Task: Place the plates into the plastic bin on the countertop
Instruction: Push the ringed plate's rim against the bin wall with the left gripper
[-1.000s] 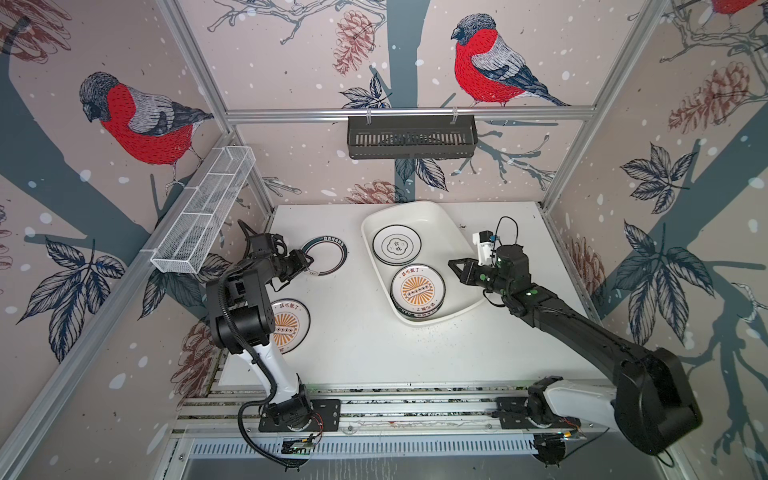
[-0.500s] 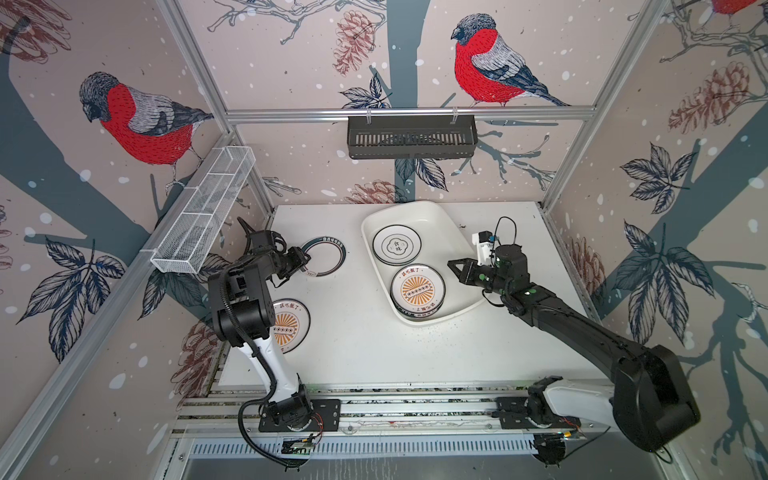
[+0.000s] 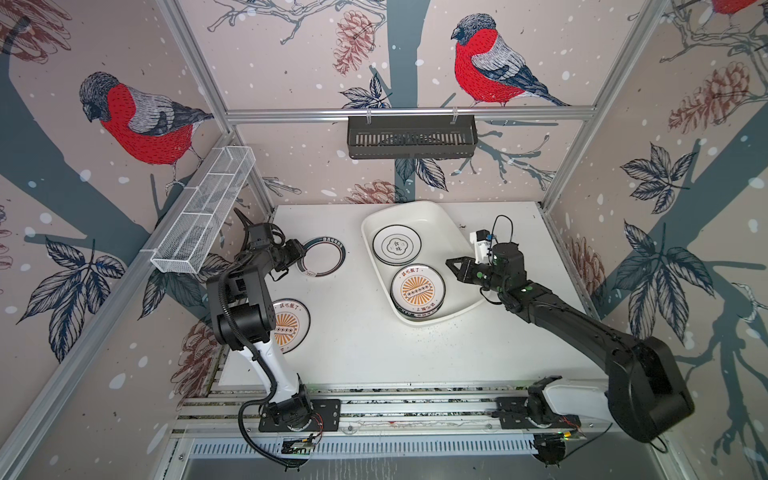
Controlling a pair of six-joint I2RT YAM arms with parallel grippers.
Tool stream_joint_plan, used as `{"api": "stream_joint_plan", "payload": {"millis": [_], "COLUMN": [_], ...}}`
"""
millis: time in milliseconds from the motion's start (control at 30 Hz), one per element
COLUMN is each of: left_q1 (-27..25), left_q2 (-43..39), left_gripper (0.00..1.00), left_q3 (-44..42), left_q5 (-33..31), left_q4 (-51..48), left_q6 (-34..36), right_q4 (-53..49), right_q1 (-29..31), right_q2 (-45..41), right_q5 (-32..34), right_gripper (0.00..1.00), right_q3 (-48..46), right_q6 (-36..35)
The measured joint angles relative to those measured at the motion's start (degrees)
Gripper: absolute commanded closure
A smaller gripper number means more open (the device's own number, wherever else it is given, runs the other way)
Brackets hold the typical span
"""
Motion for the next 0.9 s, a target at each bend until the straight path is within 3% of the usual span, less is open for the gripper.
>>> {"api": "stream_joint_plan", "payload": {"millis": [533, 900], "left_q1": [0.0, 0.0], "left_q2": [8.0, 10.1], "left_gripper": [0.44, 0.61], "left_q3": [4.9, 6.1], "left_q5": [-2.0, 0.2], "left_q4": [-2.4, -2.4], "left_q6": [0.0, 1.5], "right_q4": [0.0, 0.0], "right_q1": [-0.1, -0.2], "right_q2": [-0.2, -0.3], "right_q5": [0.0, 0.0], "right_gripper": [0.83, 0.83], "right_q3": [-0.2, -0.3], "right_q6": [0.0, 0.0]}}
